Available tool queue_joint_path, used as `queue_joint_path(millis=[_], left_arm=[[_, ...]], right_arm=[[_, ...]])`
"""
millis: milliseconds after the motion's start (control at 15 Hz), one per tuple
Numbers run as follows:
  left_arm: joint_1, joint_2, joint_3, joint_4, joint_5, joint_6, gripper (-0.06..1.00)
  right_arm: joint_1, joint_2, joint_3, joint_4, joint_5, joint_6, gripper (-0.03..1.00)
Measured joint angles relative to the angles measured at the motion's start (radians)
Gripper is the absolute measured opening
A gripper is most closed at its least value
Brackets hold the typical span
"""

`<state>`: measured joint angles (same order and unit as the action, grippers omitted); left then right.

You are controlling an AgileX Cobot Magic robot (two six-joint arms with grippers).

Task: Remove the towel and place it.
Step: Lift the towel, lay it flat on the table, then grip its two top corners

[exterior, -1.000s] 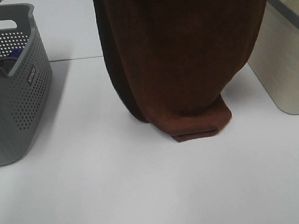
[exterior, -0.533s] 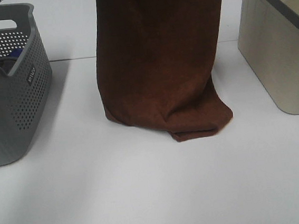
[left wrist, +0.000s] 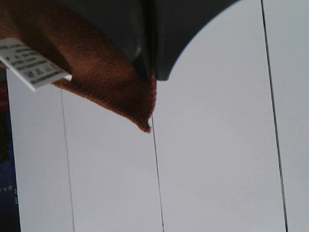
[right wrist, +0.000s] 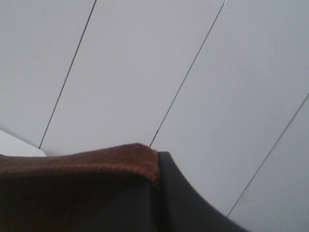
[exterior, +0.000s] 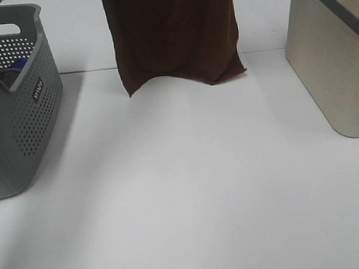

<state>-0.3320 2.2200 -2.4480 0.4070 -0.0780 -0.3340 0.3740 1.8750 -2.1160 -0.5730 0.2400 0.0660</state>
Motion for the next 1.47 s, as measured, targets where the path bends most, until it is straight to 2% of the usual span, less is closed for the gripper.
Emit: queue_joint_path(millis=[133,400,533,667,800,933,1133,1333,1467], left_arm=[[0.0,0.008,0.0,0.001,0.069,0.0,0.0],[-0.022,0.02,0.0,-0.036,0.515,0.0,0.0],[-0.041,0.026,0.0,-0.105,0.755,0.031,0.0],[-0.047,0.026,0.0,-0.19,0.929,0.1,0.0],[-0.047,0.026,0.0,-0.263,1.06,0.139,0.0],[-0.047,0.026,0.0,-0.313,1.151,0.157,0.0],[-0.047,0.026,0.0,-0.329,1.265,0.185,0.0],[-0.055,0.026,0.0,-0.34,1.287,0.197,0.0],[-0.084,0.009,0.025,-0.34,1.288,0.202,0.0]], right_arm=[[0.0,0.008,-0.002,0.003,0.101,0.0,0.0],[0.0,0.063,-0.002,0.056,0.386,0.0,0.0],[0.0,0.069,-0.002,0.137,0.525,0.0,0.0],[0.0,0.068,-0.002,0.217,0.648,0.0,0.0],[0.0,0.068,-0.002,0.297,0.77,-0.005,0.0],[0.0,0.068,-0.002,0.369,0.868,-0.027,0.0],[0.0,0.067,-0.002,0.434,0.958,-0.036,0.0],[0.0,0.065,0.008,0.491,0.977,-0.053,0.0],[0.0,0.052,0.077,0.536,0.977,-0.066,0.0]])
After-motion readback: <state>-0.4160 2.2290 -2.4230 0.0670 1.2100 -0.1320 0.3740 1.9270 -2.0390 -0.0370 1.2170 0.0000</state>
